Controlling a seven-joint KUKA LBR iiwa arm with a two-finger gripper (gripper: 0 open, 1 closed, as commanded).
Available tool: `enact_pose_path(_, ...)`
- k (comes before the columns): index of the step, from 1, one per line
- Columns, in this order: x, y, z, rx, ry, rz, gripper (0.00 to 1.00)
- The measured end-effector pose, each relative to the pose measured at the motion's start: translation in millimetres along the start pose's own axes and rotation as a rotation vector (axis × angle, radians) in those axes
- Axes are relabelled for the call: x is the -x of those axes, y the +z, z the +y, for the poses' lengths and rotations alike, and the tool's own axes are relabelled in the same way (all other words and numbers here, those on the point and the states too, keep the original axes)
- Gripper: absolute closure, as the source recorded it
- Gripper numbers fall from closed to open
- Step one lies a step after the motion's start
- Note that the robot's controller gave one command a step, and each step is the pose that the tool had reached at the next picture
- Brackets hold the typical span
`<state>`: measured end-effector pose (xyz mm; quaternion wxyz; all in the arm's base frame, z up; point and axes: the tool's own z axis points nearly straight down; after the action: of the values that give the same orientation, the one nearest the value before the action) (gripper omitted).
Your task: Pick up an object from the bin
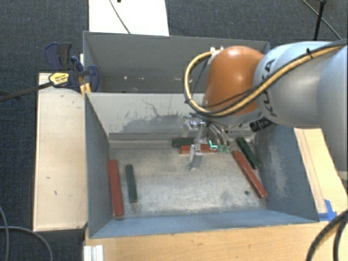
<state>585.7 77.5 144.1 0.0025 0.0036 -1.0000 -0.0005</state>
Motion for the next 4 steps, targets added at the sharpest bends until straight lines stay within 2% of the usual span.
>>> enact_pose_path(1,5.0,76.8,-28.1,0.0,0.101,-0.004,0.0)
enact_pose_path(2,3.3,42.3,-37.5,0.001,0.206,-0.012,0.0)
enact_pose_path(3,1.1,43.6,-16.5,0.003,0.394,-0.011,0.0)
enact_pose_path(4,1.9,73.4,-21.9,0.002,0.541,-0.008,0.0)
